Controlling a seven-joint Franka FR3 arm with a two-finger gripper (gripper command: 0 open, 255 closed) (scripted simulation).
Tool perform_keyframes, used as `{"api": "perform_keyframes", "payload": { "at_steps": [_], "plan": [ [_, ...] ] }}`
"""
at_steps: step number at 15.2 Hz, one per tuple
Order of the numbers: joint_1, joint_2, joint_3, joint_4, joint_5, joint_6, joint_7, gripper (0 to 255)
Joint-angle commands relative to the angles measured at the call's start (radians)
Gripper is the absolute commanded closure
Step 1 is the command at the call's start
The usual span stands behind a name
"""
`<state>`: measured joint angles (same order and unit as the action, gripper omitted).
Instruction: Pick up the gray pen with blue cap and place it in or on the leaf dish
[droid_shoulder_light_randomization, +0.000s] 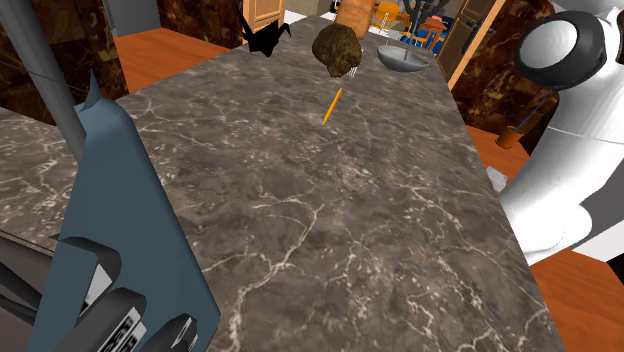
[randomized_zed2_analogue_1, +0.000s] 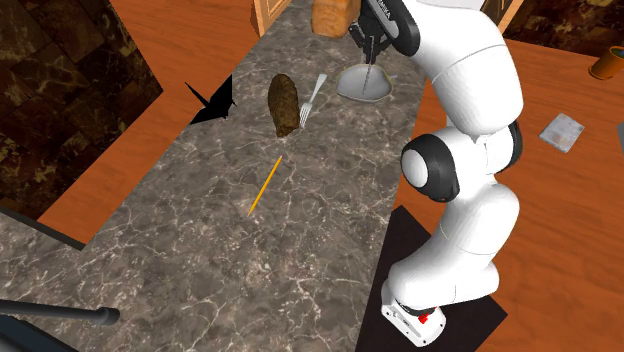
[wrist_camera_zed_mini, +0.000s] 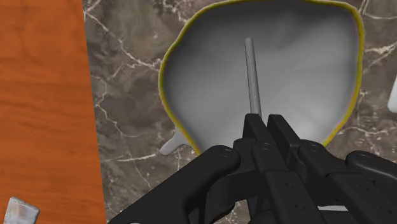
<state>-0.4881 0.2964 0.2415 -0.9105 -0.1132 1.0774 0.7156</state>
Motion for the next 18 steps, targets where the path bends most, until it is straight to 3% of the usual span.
{"api": "perform_keyframes", "payload": {
  "at_steps": [1, 9, 17, 18],
  "plan": [
    [-0.016, -0.046, -0.001, -0.104, 0.014, 0.06, -0.003, 255],
    [-0.04, -0.143, -0.007, -0.368, 0.041, 0.229, -0.008, 255],
    [-0.039, -0.143, -0.008, -0.368, 0.041, 0.229, -0.008, 255],
    [-0.039, -0.143, -0.007, -0.367, 0.041, 0.228, -0.008, 0]
  ]
}}
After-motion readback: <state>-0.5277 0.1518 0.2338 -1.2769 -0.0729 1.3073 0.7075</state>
